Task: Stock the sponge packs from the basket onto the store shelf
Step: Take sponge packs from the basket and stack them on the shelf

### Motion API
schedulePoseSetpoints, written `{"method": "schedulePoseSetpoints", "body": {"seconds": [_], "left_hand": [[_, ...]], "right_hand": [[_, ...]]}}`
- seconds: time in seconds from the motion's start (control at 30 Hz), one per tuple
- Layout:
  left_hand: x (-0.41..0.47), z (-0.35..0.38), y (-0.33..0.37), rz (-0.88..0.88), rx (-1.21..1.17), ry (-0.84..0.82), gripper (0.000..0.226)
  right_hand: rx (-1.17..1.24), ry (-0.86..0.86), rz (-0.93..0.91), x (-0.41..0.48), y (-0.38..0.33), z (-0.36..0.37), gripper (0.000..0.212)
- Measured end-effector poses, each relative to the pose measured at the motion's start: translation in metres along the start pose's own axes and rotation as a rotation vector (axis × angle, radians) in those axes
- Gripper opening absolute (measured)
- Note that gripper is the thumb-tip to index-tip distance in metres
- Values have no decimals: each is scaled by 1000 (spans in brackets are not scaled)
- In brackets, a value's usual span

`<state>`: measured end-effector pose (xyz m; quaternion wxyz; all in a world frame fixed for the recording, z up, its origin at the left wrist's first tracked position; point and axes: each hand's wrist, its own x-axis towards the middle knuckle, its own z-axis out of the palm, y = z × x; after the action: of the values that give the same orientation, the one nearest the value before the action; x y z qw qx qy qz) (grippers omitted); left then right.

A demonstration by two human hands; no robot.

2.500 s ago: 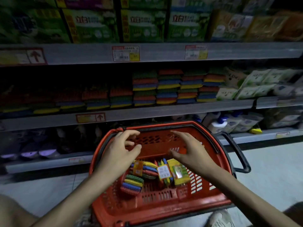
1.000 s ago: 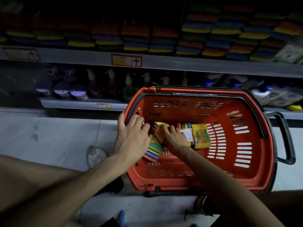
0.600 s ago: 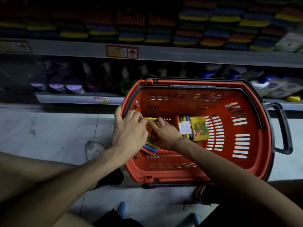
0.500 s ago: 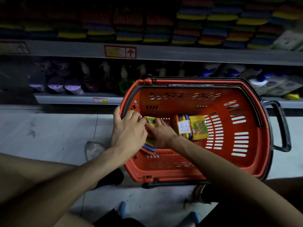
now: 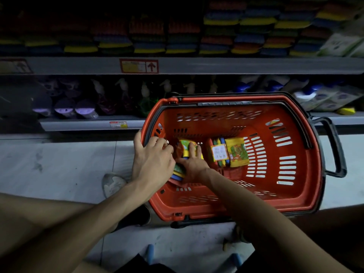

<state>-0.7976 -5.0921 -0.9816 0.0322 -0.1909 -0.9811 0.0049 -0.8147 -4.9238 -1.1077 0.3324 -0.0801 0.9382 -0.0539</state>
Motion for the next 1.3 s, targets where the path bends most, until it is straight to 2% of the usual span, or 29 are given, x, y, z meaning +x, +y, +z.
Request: {"method": "schedulePoseSetpoints", "body": {"seconds": [0.17,0.4,0.53,0.57,0.7,1.07,1.17,1.23,1.3], "left_hand": [[5,1,0,-18,-6,8,27],[4,-1,2,-23,-11,9,27],[7,0,1,-27,-32,42,25],[8,0,1,-27,-36,48,25],[10,3,0,-32,-42,50,26],[24,5,-5,-27,-81,61,23],[34,6,-8,-31,-118,68,21],[41,5,-8,-37,-160,65,18],[46,2,-6,-36,-185,32,17]], "right_hand": [[7,28,14,-2,0,1,97],[-170,92,43,6,-16,0,92],[-208,131,50,14,-26,2,99],[-188,122,48,18,-25,2,100],[-16,115,4,17,-7,1,75],[393,266,20,-18,42,-32,75],[457,320,22,-44,61,-57,63],[479,297,39,-66,70,-78,54],[500,281,55,-86,77,-98,58]]}}
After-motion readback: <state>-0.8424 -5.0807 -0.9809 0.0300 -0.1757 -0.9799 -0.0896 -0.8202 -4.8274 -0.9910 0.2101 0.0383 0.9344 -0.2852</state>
